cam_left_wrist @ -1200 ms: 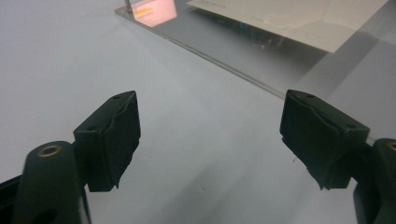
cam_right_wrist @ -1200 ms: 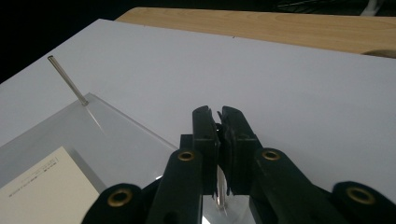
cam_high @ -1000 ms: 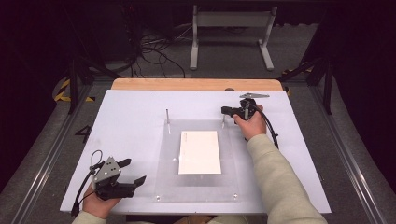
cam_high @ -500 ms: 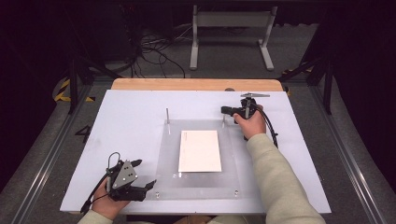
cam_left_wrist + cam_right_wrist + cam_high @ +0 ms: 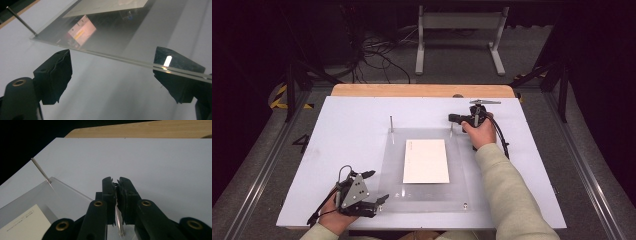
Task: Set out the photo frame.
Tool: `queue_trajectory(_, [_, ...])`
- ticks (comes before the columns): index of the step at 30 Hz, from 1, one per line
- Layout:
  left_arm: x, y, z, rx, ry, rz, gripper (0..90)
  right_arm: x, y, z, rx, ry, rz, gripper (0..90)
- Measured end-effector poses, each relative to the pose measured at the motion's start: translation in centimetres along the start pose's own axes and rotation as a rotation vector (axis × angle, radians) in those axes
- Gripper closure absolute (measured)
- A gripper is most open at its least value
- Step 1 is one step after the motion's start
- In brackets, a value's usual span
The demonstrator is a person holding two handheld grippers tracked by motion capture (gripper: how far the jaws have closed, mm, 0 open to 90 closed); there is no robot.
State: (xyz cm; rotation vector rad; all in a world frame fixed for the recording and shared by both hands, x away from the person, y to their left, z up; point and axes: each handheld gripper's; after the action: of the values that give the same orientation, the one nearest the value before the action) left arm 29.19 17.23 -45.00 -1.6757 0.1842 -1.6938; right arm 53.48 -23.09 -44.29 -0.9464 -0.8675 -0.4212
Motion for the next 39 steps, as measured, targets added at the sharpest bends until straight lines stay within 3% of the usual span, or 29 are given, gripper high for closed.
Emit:
queue_trajectory(3, [0.3,0.0,-0.3,0.002,0.03,-0.011,19.5,-0.1,0.0,0.0,-0.001,0.007,-0.001,82.6])
queue_trajectory(8, [0.7,0.0,-0.5,0.019,0.046,-0.032,26.4,0.0,-0.1,0.1,-0.009,0.002,0.004,82.6])
queue_trajectory(16, [1.3,0.3,-0.5,0.009,0.08,-0.038,36.9,0.2,-0.2,0.5,-0.038,-0.008,0.016,82.6])
queue_trajectory(23, [1.8,0.4,-0.7,0.021,0.118,-0.064,37.3,0.1,-0.1,0.5,-0.046,0.021,0.007,82.4])
queue_trajectory(27, [2.2,0.7,-1.0,0.002,0.166,-0.083,41.4,0.0,0.1,0.5,-0.047,0.042,0.001,82.0])
queue_trajectory(31, [2.6,0.9,-1.3,0.024,0.208,-0.085,46.4,0.1,-0.1,0.6,-0.053,0.03,0.012,82.1])
queue_trajectory(34, [2.6,0.7,-1.0,0.05,0.199,-0.086,48.0,0.2,-0.3,0.6,-0.062,0.021,0.017,81.3])
queue_trajectory(39, [2.6,0.3,-0.3,0.042,0.151,-0.114,51.0,0.3,-1.2,0.8,-0.09,-0.016,0.035,71.9])
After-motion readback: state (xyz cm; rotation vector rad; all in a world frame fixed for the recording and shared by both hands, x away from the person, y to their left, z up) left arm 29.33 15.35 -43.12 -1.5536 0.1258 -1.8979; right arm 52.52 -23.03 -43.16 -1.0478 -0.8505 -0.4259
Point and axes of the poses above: each handheld gripper's, and its own axes: y roughly forward along the jaws, x roughly out of its top, z roughly to its left, and after that the axes turned 10 degrees about -x, right-handed
